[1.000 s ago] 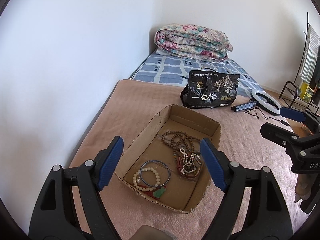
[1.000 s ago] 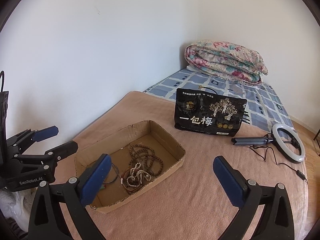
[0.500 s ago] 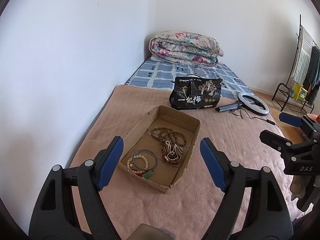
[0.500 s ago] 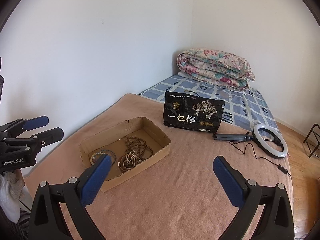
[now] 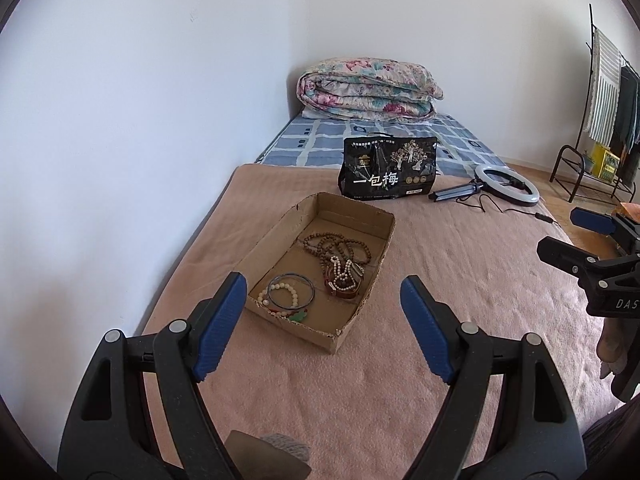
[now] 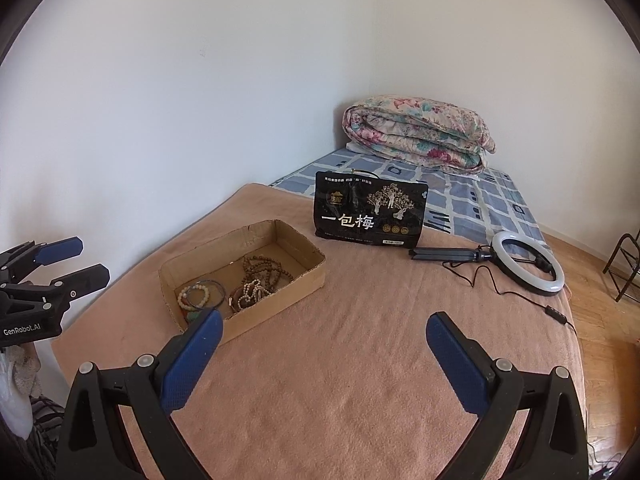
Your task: Organize jewelry
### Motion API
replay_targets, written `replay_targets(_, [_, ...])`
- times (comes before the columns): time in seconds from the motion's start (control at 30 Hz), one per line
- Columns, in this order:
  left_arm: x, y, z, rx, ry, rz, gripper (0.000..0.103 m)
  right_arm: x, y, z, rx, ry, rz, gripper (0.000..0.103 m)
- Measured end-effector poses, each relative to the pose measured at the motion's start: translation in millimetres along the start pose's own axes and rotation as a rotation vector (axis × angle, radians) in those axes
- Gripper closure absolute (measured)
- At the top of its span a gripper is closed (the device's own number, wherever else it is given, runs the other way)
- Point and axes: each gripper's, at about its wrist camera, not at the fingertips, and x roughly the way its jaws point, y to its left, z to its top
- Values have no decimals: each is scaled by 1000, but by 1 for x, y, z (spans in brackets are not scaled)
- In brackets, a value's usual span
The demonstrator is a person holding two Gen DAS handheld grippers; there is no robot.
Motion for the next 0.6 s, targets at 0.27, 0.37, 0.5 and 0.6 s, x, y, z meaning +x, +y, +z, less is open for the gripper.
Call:
replay_targets(0.27, [-2,-3,5,-37,-30,-3,0,9,-7,-8,-18,16,-2,0])
replay_targets(0.37, [-2,-6,6,-27,-40,7,0,11,-7,-10,-33,27,1,0])
replay_targets(0.5, [2,-8,4,-23,-21,11,0,14,-11,-14,-21,40,5,0])
replay_targets(0.6, [6,-10,3,-21,-2,11,0,14,-13,-15,-7,42,6,0])
